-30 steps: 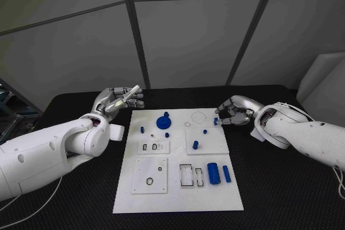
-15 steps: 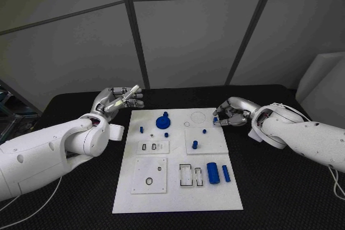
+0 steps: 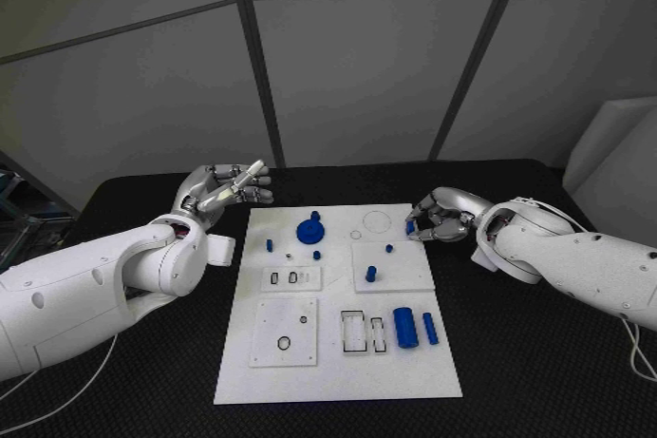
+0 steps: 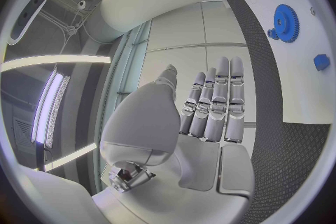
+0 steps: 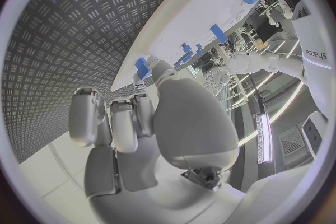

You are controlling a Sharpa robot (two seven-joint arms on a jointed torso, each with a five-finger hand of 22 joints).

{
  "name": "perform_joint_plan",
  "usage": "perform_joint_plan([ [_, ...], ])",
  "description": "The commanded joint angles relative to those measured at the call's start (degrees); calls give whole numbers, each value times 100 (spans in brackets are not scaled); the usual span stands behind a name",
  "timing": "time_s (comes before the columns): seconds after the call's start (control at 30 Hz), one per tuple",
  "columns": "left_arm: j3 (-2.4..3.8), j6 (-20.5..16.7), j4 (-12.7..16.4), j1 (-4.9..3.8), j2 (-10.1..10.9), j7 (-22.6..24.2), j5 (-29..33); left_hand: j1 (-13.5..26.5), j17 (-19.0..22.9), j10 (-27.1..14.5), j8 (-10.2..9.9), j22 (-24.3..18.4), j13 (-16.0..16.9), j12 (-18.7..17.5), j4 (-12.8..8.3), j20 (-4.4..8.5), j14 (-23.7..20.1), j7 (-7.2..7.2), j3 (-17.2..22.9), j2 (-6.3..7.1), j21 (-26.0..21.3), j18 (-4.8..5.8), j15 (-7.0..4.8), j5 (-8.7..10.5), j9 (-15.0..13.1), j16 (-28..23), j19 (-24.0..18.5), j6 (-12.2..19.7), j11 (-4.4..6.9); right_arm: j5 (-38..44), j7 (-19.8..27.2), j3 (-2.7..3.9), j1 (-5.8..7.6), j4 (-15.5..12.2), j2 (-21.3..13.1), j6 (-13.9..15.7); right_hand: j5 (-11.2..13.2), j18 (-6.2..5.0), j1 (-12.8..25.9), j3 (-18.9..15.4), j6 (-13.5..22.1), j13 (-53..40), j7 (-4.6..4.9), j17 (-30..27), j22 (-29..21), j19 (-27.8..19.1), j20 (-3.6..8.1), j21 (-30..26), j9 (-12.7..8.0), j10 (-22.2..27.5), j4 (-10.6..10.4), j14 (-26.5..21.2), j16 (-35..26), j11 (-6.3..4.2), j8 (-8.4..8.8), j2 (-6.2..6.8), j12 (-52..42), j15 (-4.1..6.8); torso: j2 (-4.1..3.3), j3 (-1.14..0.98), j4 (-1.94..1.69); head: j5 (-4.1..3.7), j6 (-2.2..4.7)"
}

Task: Assemble the parts on the task board

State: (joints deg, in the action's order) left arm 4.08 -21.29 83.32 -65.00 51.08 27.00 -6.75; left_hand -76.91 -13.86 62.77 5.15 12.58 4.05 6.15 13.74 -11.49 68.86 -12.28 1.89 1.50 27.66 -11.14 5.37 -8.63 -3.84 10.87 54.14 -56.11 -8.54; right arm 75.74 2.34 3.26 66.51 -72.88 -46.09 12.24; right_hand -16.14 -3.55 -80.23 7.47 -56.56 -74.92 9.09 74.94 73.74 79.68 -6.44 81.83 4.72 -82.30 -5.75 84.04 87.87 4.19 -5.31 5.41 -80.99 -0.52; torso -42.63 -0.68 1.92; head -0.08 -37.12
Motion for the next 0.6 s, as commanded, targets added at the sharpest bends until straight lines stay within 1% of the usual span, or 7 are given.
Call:
perform_joint_plan([
  [0.03, 6, 30, -9, -7, 1, 53, 14, -29, -5, 26, -28, 5, 2, -17, -1, 8, -37, -3, -22, -14, 33, 78, -1, 26, 3, -31, -43, -27, -19, 119, -90, 1, 2, 25, 8, -87, 6, 10, -4, 0, -48, -623, -6, 1126, 14, 52, 15, 43, 8, -59, 24, 505, 24, -7, -33, -63, -41, 54, 1, -4, 1, 9, -1],
  [0.1, 6, 30, -14, -8, 2, 53, 14, -29, -5, 26, -28, 5, 2, -17, -1, 8, -37, -3, -22, -14, 33, 78, -1, 26, 3, -31, -43, -27, -19, 136, -101, 1, -1, 42, 13, -83, 7, 12, -2, 1, -57, -626, -9, 1130, 20, 56, 17, 45, 9, -62, 22, 506, 26, -9, -37, -69, -44, 56, 0, -2, 3, 7, 3],
  [0.2, 6, 29, -23, -8, 1, 52, 14, -29, -5, 26, -28, 5, 2, -17, -1, 8, -37, -3, -22, -14, 33, 78, -1, 26, 3, -31, -43, -27, -19, 147, -111, 1, -3, 61, 24, -73, 8, 16, 1, 9, -89, -635, -18, 1134, 39, 70, 22, 55, 12, -72, 18, 507, 27, -17, -52, -91, -53, 62, 1, -8, 0, 8, 7],
  [0.37, 6, 28, -32, -8, -1, 52, 14, -29, -5, 26, -28, 5, 2, -17, -1, 8, -37, -3, -22, -14, 33, 78, -1, 26, 3, -31, -43, -27, -19, 154, -120, 1, -4, 80, 41, -67, 9, 24, 9, 15, -128, -648, -30, 1143, 79, 97, 29, 75, 16, -87, 9, 509, 31, -28, -69, -115, -66, 70, -2, -7, 2, 5, -16],
  [0.6, 6, 30, -39, -8, -6, 48, 14, -29, -5, 26, -28, 5, 2, -17, -1, 8, -37, -3, -22, -14, 33, 78, -1, 26, 3, -31, -43, -27, -19, 157, -142, 1, -5, 90, 54, -47, 30, 26, 32, 4, -126, -646, -31, 1143, 90, 105, 34, 80, 12, -88, -3, 510, 31, -30, -66, -113, -64, 75, 0, -7, 2, -1, -19],
])
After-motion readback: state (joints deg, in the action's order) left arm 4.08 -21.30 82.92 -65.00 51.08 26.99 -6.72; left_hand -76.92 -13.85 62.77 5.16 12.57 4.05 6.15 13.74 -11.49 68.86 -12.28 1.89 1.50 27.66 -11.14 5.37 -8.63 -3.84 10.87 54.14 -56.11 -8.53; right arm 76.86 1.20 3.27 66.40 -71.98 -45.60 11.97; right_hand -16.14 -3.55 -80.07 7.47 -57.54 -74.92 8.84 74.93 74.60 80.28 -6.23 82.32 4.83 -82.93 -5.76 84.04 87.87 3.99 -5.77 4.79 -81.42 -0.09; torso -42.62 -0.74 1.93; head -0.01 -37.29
